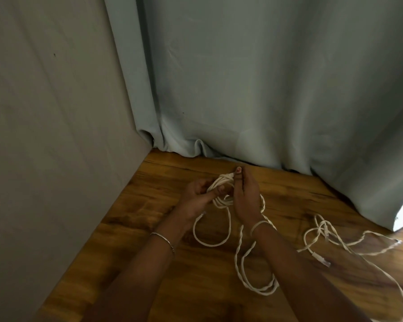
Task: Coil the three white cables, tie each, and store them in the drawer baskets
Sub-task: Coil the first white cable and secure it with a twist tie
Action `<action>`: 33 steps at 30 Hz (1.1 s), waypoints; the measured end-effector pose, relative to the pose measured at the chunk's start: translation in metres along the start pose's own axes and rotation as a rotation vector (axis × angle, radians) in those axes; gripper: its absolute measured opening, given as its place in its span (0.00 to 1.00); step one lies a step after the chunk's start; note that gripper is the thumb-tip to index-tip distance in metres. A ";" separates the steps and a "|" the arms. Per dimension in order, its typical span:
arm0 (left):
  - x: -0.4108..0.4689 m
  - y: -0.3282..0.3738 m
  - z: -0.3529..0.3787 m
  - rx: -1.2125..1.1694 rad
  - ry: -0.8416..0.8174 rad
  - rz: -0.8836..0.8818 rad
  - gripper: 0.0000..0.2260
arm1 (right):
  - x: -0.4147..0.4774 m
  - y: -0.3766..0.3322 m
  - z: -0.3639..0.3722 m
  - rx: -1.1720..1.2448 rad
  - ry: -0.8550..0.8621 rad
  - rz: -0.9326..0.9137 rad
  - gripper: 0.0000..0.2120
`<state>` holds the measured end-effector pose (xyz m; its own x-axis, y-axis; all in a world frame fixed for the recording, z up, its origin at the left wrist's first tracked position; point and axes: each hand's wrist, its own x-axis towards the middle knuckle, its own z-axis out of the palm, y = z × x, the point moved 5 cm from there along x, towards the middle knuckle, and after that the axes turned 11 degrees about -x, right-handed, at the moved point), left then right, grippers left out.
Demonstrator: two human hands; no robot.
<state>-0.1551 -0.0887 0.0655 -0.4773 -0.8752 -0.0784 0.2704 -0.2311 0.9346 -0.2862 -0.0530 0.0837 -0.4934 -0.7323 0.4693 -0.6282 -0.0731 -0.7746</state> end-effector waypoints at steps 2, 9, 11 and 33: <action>-0.002 -0.005 0.002 -0.039 -0.032 -0.028 0.12 | 0.000 0.002 -0.002 0.017 0.000 0.033 0.13; -0.005 -0.013 0.007 -0.092 -0.123 -0.122 0.14 | 0.000 0.008 -0.005 -0.042 0.021 0.112 0.13; -0.005 -0.011 0.007 -0.082 -0.129 -0.117 0.14 | -0.001 0.009 -0.005 -0.065 0.042 0.126 0.12; -0.007 -0.023 -0.002 -0.159 -0.110 -0.185 0.17 | -0.015 0.005 0.003 -0.023 -0.212 -0.015 0.12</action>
<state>-0.1564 -0.0783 0.0435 -0.6161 -0.7628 -0.1964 0.2941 -0.4540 0.8411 -0.2802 -0.0441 0.0712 -0.3477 -0.8577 0.3788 -0.6491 -0.0713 -0.7574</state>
